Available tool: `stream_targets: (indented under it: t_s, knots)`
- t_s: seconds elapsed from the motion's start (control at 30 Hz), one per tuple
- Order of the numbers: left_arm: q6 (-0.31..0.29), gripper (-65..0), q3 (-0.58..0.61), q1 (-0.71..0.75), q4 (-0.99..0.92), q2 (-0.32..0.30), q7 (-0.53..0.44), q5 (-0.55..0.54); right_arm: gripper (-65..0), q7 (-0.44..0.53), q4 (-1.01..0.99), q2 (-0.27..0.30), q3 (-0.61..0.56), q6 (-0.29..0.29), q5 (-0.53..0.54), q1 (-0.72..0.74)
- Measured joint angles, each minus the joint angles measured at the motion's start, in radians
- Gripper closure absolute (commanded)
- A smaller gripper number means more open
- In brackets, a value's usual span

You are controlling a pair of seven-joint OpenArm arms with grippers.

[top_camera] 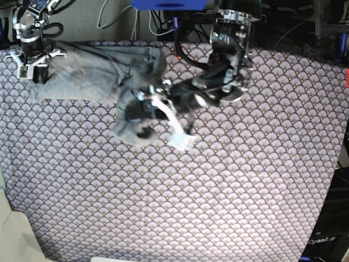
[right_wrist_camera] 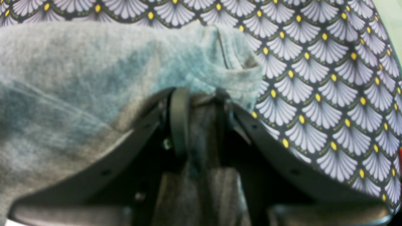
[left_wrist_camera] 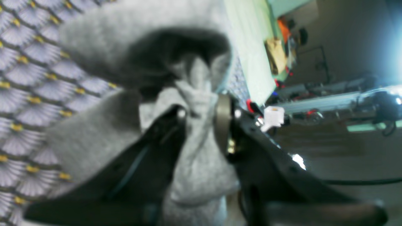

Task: Fold the T-shirt properly
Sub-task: 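Lift the strip end with the left gripper and drag it outward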

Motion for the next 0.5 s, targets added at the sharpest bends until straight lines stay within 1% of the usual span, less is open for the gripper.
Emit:
stream_targets:
  t_s: [0.07, 0.13, 0.2, 0.27, 0.3, 0.5]
  knots:
    - [0.075, 0.0, 0.103, -0.034, -0.003, -0.029, -0.042, -0.008, -15.8, 0.000, 0.000, 0.000, 0.001, 0.000, 0.000, 0.000]
    - [0.170, 0.0, 0.186, -0.071, -0.003, -0.053, -0.077, -0.015, -15.8, 0.000, 0.000, 0.000, 0.001, 0.000, 0.000, 0.000]
    - [0.270, 0.0, 0.241, -0.093, -0.003, -0.080, -0.093, -0.019, -15.8, 0.000, 0.000, 0.000, 0.001, 0.000, 0.000, 0.000]
    - [0.340, 0.0, 0.265, -0.095, -0.002, -0.108, -0.100, -0.015, -15.8, 0.000, 0.000, 0.002, 0.001, 0.000, 0.000, 0.000]
    - [0.361, 0.0, 0.267, -0.094, -0.002, -0.124, -0.100, -0.016, -15.8, -0.001, 0.000, 0.003, 0.001, 0.000, 0.000, 0.000]
    - [0.366, 0.0, 0.263, -0.093, 0.048, -0.221, -0.104, -0.019, -15.8, -0.001, 0.000, 0.007, 0.001, 0.000, 0.000, 0.000]
